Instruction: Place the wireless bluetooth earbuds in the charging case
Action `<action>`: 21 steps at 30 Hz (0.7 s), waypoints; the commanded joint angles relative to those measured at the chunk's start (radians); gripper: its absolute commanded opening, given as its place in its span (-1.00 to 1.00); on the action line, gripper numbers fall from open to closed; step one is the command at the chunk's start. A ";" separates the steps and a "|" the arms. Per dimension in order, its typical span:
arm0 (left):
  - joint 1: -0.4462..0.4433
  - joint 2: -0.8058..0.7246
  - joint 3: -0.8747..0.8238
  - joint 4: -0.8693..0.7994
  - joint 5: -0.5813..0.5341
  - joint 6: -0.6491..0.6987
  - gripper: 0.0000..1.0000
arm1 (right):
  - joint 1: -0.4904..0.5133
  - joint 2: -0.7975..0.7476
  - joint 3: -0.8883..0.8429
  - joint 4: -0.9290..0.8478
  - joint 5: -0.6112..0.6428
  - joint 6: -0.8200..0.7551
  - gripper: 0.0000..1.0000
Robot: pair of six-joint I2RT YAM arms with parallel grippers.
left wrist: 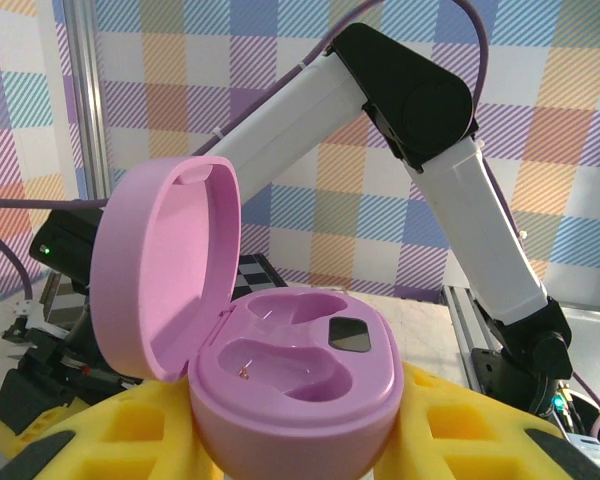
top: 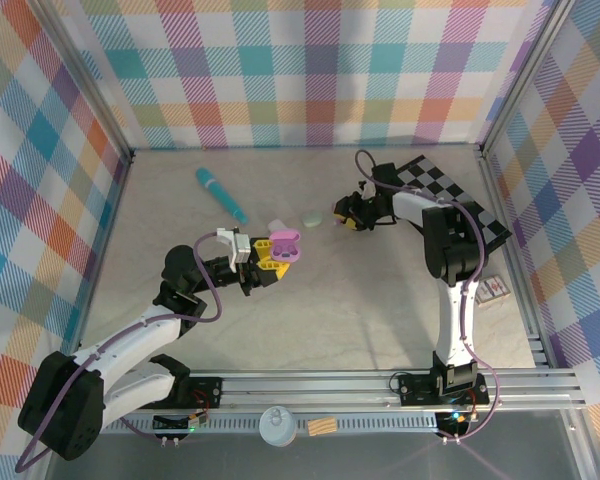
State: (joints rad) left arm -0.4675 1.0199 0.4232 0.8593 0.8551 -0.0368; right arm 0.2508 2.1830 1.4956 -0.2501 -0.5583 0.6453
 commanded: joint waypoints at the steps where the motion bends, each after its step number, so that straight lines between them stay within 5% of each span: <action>1: 0.010 -0.005 0.023 0.034 0.016 0.004 -0.35 | 0.018 0.035 0.038 -0.086 -0.006 -0.047 -0.16; 12: 0.012 -0.002 0.020 0.034 0.016 0.007 -0.35 | 0.025 0.083 0.101 -0.123 -0.008 -0.053 -0.21; 21: 0.012 -0.015 0.011 0.035 0.011 0.006 -0.35 | 0.025 0.136 0.197 -0.278 0.122 -0.032 -0.43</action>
State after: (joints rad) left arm -0.4675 1.0199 0.4232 0.8593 0.8536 -0.0368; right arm 0.2699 2.2780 1.6707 -0.4759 -0.5182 0.6163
